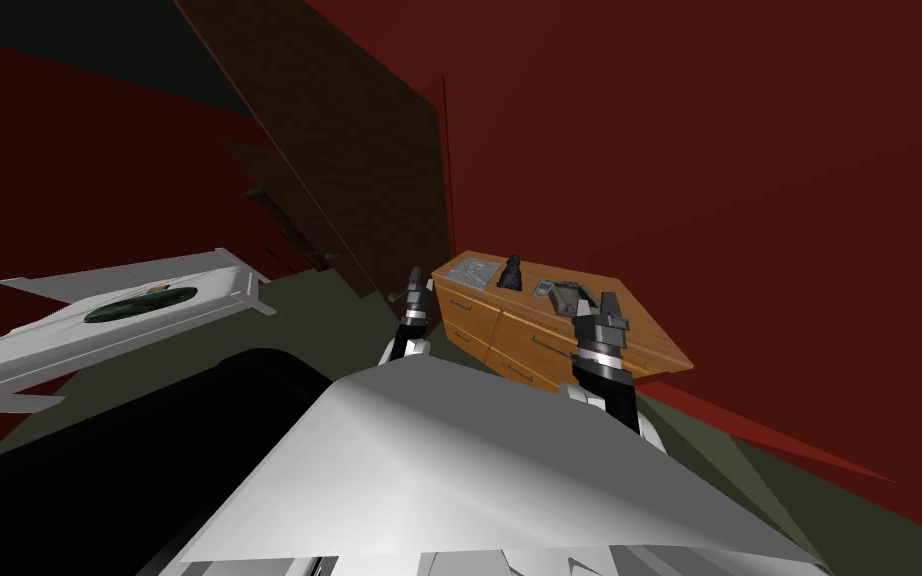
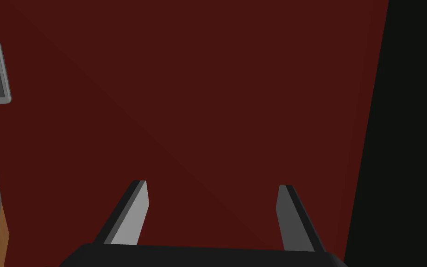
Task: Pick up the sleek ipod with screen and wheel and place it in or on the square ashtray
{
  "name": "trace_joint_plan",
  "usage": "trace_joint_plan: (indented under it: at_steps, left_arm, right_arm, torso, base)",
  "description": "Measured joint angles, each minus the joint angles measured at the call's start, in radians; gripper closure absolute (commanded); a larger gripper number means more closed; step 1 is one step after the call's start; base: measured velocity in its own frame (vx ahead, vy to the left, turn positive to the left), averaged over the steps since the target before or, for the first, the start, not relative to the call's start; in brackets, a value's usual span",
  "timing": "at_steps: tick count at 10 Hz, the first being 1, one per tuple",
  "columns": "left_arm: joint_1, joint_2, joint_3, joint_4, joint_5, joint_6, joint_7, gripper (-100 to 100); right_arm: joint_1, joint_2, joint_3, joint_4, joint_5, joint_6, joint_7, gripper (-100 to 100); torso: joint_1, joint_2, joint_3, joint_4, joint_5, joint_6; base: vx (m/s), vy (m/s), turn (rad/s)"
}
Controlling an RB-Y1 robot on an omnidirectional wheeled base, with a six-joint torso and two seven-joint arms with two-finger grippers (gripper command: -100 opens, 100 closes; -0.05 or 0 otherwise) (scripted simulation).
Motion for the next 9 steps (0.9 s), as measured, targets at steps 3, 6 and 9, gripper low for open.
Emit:
trace_joint_plan:
  at_steps: [3,6,9]
  left_arm:
    - [0.000,0.000,0.000,0.000,0.000,0.000,0.000,0]
    - [0.000,0.000,0.000,0.000,0.000,0.000,0.000,0]
    - [0.000,0.000,0.000,0.000,0.000,0.000,0.000,0]
  right_arm:
    - [0.020,-0.056,-0.038,0.015,0.003,0.013,-0.013,-100]
    - [0.041,-0.129,-0.093,0.032,0.009,0.049,-0.030,-100]
    - [0.094,-0.228,-0.176,0.047,0.008,0.090,-0.059,-100]
  torso:
    - [0.005,0.000,0.000,0.000,0.001,0.000]
    - [0.006,0.000,0.000,0.000,0.001,0.000]
    - [0.006,-0.001,0.000,0.000,0.001,0.000]
  base:
    - [0.002,0.074,0.036]
    - [0.007,0.099,0.055]
    - [0.012,0.104,0.078]
